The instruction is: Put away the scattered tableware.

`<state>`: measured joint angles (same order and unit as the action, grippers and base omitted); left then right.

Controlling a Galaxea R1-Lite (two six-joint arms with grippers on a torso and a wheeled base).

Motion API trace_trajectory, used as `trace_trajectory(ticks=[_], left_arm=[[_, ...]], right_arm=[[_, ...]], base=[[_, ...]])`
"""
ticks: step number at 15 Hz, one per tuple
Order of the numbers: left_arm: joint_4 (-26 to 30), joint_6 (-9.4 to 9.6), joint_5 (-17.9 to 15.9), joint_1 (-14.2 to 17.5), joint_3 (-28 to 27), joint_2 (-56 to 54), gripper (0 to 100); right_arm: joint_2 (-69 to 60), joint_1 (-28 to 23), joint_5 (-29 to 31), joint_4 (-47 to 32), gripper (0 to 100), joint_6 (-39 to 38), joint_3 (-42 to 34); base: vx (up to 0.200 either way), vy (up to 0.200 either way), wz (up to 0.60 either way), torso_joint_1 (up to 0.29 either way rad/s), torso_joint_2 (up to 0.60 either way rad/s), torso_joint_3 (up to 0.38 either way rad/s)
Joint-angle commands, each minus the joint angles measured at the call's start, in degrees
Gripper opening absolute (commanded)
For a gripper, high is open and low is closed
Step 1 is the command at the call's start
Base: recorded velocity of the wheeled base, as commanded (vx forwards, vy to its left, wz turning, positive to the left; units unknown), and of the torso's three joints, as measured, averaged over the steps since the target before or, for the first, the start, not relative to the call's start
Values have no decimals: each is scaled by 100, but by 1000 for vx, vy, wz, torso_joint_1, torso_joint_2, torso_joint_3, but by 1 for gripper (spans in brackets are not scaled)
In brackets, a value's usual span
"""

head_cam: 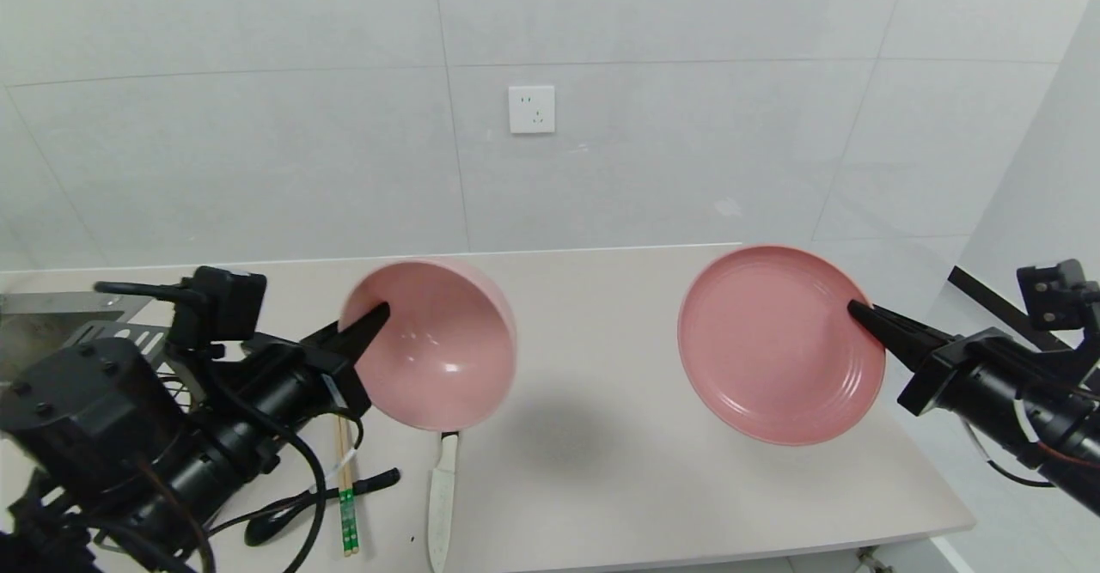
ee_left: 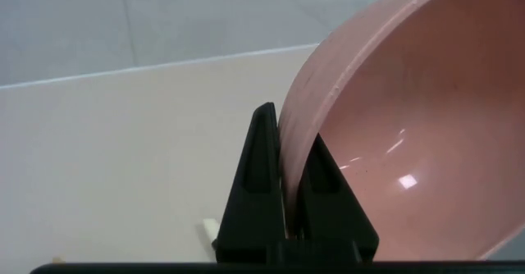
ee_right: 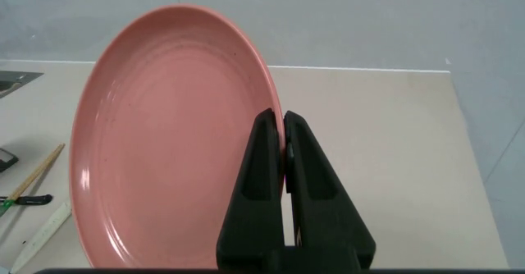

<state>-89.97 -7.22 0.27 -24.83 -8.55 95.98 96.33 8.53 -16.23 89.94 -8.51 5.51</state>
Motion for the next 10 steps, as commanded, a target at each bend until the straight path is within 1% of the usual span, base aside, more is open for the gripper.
trace_trajectory(ticks=[1, 2, 3, 4, 5, 6, 7, 8, 9, 10], left_arm=[[-3, -8, -71, 154, 151, -633, 0], [-3, -87, -159, 110, 72, -756, 0], [-3, -342, -185, 128, -16, -949, 0], [-3, -447, -185, 163, 2, -984, 0], [-3, -421, -282, 101, 90, -1002, 0], [-3, -245, -414, 49, 257, -1116, 0], [-3, -140, -756, -22, 433, -1345, 0], [-3, -122, -1187, -118, 608, -1591, 0], [-3, -131, -1495, -162, 793, -1898, 0], [-3, -113, -1591, -171, 855, -2171, 0]], right_arm=[[-9, 17, -3, 6, 0, -10, 29], [-18, 26, -3, 6, 0, -19, 73], [-44, 17, 5, 6, 0, -81, 416], [-44, 8, 5, 6, 0, -125, 521], [-53, 34, 23, 6, 0, -344, 504], [-53, 149, 49, 6, 0, -336, 240], [-220, 316, 58, 6, 0, -327, 11], [-536, 439, 49, 6, 0, -327, -68], [-818, 570, 41, 6, 0, -327, -59], [-1037, 650, 41, 6, 0, -362, -59]], base=[[0, 0, 0, 0, 0, 0], [0, 0, 0, 0, 0, 0], [0, 0, 0, 0, 0, 0], [0, 0, 0, 0, 0, 0], [0, 0, 0, 0, 0, 0], [0, 0, 0, 0, 0, 0], [0, 0, 0, 0, 0, 0], [0, 0, 0, 0, 0, 0], [0, 0, 0, 0, 0, 0], [0, 0, 0, 0, 0, 0]])
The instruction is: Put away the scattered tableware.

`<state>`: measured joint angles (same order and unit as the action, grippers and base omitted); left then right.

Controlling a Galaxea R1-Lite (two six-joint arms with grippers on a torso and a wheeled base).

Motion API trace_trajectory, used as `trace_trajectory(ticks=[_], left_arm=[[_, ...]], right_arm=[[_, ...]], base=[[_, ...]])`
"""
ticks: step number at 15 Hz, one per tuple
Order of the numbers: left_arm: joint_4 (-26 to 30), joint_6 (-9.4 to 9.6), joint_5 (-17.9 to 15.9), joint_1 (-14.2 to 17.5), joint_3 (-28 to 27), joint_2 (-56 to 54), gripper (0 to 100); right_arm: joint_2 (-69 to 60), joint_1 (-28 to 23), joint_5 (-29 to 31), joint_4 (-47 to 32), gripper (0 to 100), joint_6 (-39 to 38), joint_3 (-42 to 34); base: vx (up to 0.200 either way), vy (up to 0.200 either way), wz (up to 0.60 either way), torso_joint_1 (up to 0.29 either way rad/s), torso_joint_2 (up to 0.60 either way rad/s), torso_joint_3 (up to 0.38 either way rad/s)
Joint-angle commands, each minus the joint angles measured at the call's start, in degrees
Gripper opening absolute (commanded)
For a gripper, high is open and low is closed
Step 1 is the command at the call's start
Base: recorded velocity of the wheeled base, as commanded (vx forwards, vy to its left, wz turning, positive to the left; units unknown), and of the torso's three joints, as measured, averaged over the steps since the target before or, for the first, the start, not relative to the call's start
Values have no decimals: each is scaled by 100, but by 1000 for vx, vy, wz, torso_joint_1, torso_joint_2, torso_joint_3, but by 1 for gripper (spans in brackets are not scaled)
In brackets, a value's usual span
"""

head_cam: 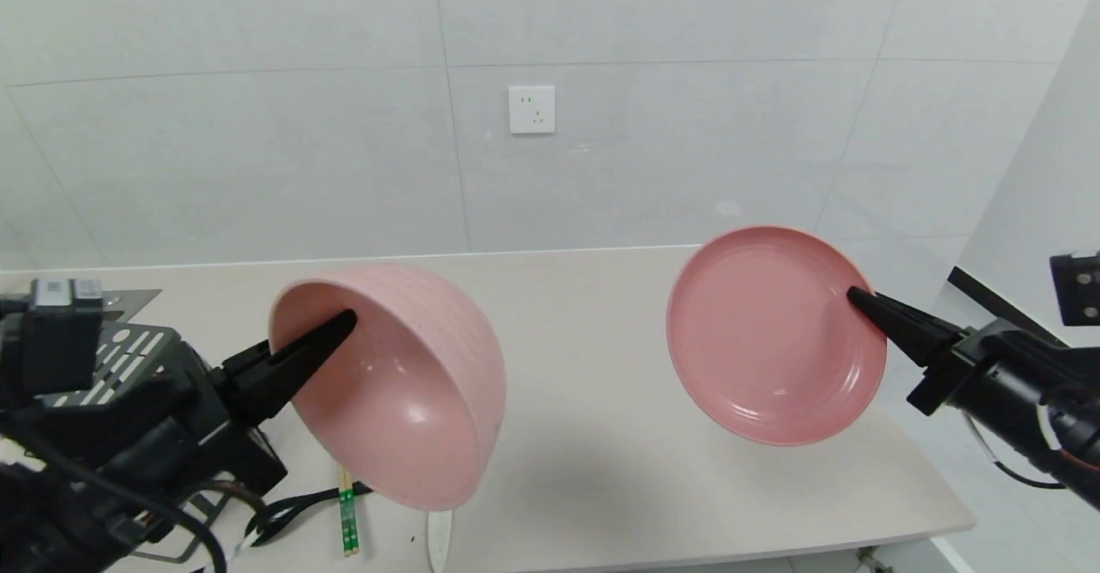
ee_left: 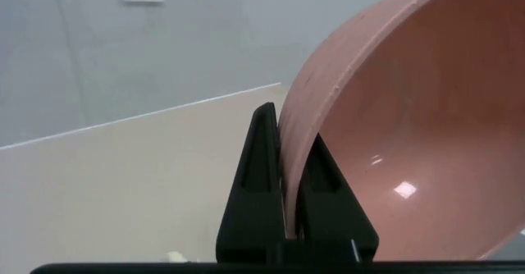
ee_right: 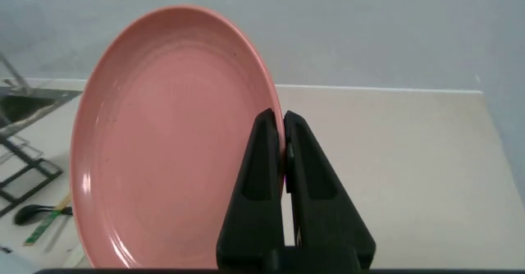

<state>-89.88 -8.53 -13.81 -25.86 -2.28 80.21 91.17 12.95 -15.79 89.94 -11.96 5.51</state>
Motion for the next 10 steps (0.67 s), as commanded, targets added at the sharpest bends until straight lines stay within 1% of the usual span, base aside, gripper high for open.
trace_trajectory(ticks=[1, 2, 3, 4, 5, 6, 7, 8, 9, 10], left_arm=[[138, 18, -174, -69, 228, -735, 0], [937, 36, -166, 2, 228, -1175, 0], [1465, 133, -78, 10, 193, -1412, 0], [1764, 405, 45, 54, 184, -1491, 0], [1825, 686, 98, 133, 140, -1482, 0], [1851, 783, 116, 318, 79, -1465, 0], [1887, 827, 142, 907, -18, -1333, 0], [1878, 836, 151, 1179, -27, -1192, 0], [1887, 818, 291, 1258, -88, -1017, 0], [1807, 792, 467, 1276, -27, -841, 0]], right_arm=[[-574, 261, -12, 6, 0, -52, -59], [-557, 393, -3, 6, 0, -35, -59], [-522, 446, 5, 6, 0, 1, -59], [-460, 437, 23, 6, 0, 18, -59], [-372, 402, 93, 6, 0, 9, -24], [-302, 384, 234, 6, 0, 18, -6], [-117, 437, 682, 6, 0, 115, -85], [-82, 481, 981, 6, 0, 475, -138], [-56, 621, 1025, 6, 0, 712, -129], [-65, 753, 1025, 6, 0, 712, -85]], base=[[0, 0, 0, 0, 0, 0], [0, 0, 0, 0, 0, 0], [0, 0, 0, 0, 0, 0], [0, 0, 0, 0, 0, 0], [0, 0, 0, 0, 0, 0], [0, 0, 0, 0, 0, 0], [0, 0, 0, 0, 0, 0], [0, 0, 0, 0, 0, 0], [0, 0, 0, 0, 0, 0], [0, 0, 0, 0, 0, 0]])
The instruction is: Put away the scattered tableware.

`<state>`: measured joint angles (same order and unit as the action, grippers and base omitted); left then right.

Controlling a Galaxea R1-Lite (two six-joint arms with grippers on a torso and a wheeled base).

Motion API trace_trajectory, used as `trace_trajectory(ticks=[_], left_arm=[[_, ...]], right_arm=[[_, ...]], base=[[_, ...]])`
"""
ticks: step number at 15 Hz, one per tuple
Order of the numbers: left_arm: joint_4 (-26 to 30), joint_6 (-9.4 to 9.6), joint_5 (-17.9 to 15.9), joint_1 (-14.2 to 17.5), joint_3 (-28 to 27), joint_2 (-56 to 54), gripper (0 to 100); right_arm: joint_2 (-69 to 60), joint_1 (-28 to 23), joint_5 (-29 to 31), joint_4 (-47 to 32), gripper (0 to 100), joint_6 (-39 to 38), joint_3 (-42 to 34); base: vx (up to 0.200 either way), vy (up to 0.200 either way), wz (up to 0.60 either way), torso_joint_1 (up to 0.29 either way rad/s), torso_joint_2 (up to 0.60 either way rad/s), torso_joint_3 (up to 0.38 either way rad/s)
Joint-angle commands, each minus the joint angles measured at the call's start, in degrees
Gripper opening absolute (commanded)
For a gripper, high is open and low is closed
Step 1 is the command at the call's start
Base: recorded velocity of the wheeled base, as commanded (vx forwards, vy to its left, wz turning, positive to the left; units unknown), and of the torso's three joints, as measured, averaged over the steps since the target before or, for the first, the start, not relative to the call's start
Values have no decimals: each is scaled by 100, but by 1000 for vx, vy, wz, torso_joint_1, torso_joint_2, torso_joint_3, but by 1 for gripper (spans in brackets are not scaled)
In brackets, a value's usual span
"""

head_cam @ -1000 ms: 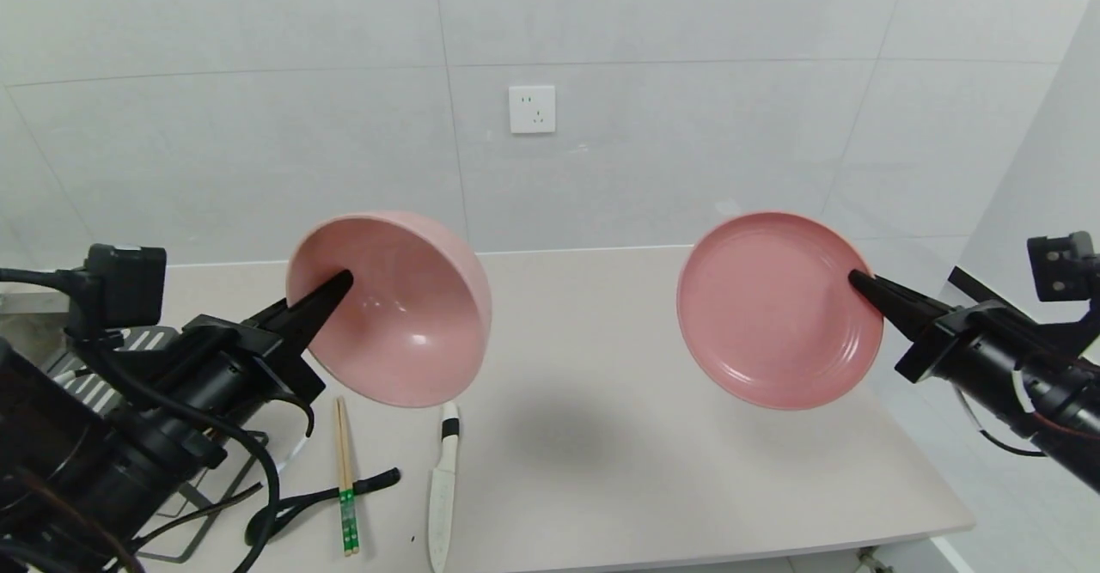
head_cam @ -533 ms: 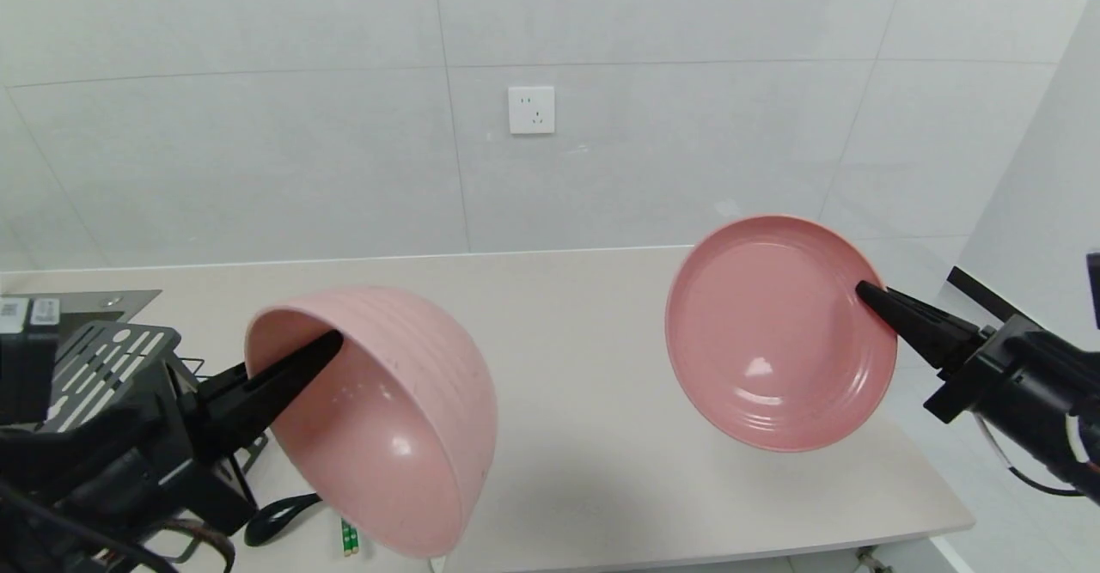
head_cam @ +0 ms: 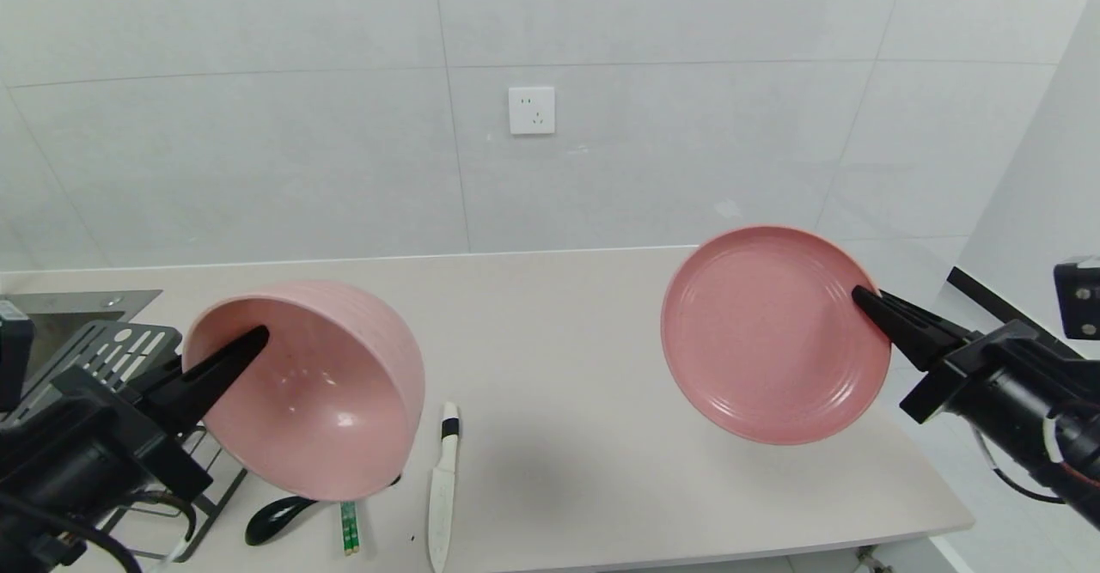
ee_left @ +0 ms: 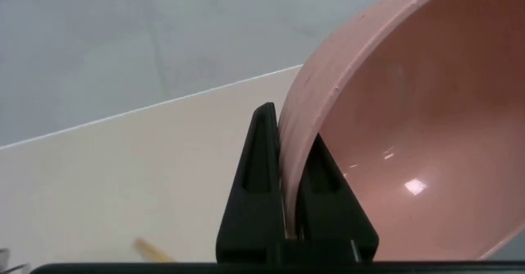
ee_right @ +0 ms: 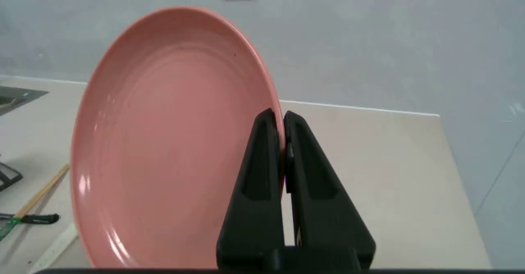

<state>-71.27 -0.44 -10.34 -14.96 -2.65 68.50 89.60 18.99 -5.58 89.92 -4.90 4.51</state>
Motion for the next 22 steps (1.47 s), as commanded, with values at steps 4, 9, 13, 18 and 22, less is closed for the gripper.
trace_trajectory(ticks=[4, 9, 13, 18, 22], left_arm=[[-221, -132, 111, 371, 62, 717, 0], [-1487, -360, 111, 837, 265, 2045, 0], [-1865, -352, 128, 722, 265, 2001, 0], [-1293, -360, 410, -403, 265, 1614, 0], [-1179, -149, 392, -1572, 265, 2027, 0]], right_arm=[[93, 193, 5, 8, 0, 235, 94], [93, 201, 5, 8, 0, 472, 32], [57, 201, 5, 8, 0, 481, 68], [66, 210, 5, 8, 0, 481, 59], [66, 201, -4, 8, 0, 481, 15]], base=[[0, 0, 0, 0, 0, 0], [0, 0, 0, 0, 0, 0], [-150, 0, 0, 5, 5, -2], [0, 0, 0, 0, 0, 0], [0, 0, 0, 0, 0, 0]])
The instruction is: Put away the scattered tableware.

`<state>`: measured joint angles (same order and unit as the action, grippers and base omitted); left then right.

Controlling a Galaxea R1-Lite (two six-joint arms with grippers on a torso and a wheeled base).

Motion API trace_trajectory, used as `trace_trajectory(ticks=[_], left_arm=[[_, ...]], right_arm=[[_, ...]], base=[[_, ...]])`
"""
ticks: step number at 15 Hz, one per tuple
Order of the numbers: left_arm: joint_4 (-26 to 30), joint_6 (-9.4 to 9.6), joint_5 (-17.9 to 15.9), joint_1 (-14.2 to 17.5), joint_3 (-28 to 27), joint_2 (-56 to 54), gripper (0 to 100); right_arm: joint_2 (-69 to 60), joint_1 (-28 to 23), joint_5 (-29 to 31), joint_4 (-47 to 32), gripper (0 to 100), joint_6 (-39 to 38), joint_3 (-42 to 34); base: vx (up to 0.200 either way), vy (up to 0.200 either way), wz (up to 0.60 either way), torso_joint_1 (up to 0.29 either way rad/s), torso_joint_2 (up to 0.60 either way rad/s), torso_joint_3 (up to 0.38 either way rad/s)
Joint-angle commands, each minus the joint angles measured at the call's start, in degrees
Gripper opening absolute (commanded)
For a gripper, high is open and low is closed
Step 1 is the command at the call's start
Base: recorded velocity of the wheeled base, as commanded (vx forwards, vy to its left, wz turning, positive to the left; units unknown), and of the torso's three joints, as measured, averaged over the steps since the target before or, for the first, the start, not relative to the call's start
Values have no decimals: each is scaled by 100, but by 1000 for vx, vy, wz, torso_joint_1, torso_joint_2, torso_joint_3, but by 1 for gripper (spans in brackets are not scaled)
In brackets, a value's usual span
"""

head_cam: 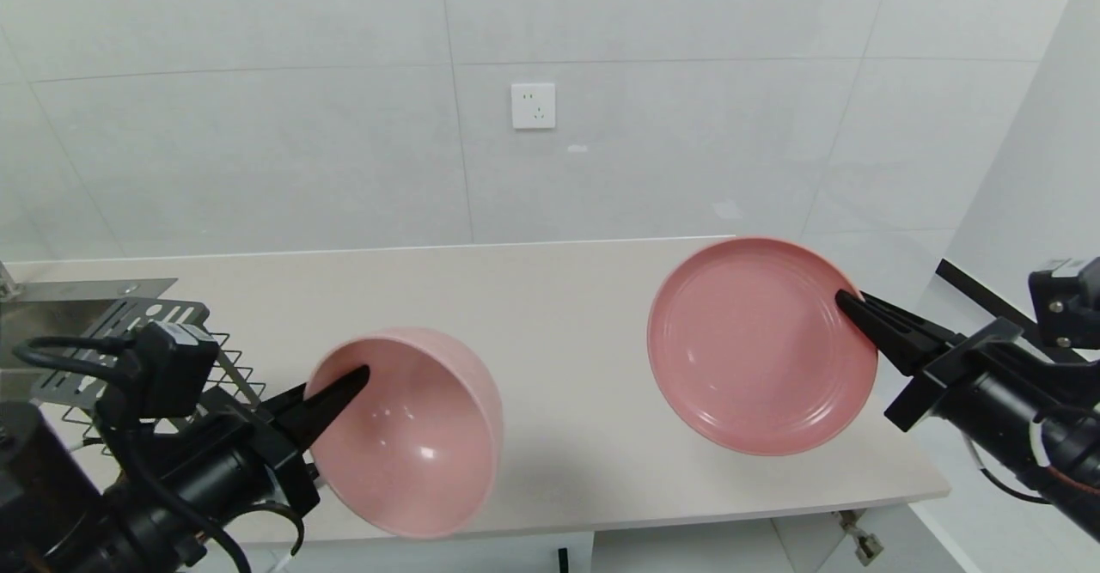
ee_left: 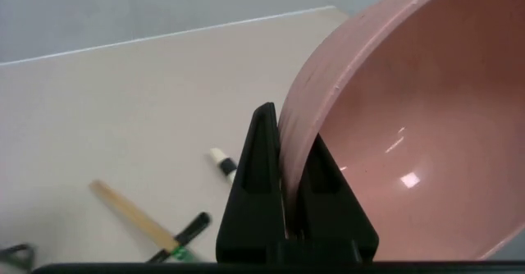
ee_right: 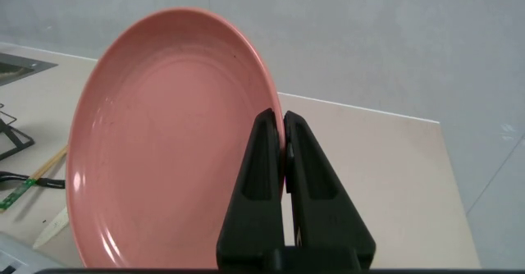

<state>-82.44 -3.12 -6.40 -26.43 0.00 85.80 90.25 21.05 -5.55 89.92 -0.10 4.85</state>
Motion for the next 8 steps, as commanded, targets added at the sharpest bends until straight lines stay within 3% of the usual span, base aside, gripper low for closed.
trace_trajectory(ticks=[1, 2, 3, 4, 5, 8], left_arm=[[-281, 391, -2, -468, 0, 605, 0], [-729, 734, -2, -468, -88, 1079, 0], [-756, 998, 7, -468, -158, 1545, 0], [-756, 1033, 16, -539, -158, 1668, 0], [-756, 1015, 16, -706, -105, 1660, 0], [-756, 1006, 25, -776, 0, 1009, 0]], right_arm=[[2, -5, 1, 8, 0, 1, -37], [2, -5, 1, 8, 0, 1, -98], [2, -5, 1, 8, 0, 1, -178], [2, -5, 1, 8, 0, 1, -230], [-7, -5, 1, 8, 0, 1, -230], [-42, -5, 1, 8, 0, 10, -222]], base=[[0, 0, 0, 0, 0, 0], [0, 0, 0, 0, 0, 0], [0, 0, 0, 0, 0, 0], [0, 0, 0, 0, 0, 0], [-200, 0, 0, 7, 7, 7], [0, 0, 0, 0, 0, 0]])
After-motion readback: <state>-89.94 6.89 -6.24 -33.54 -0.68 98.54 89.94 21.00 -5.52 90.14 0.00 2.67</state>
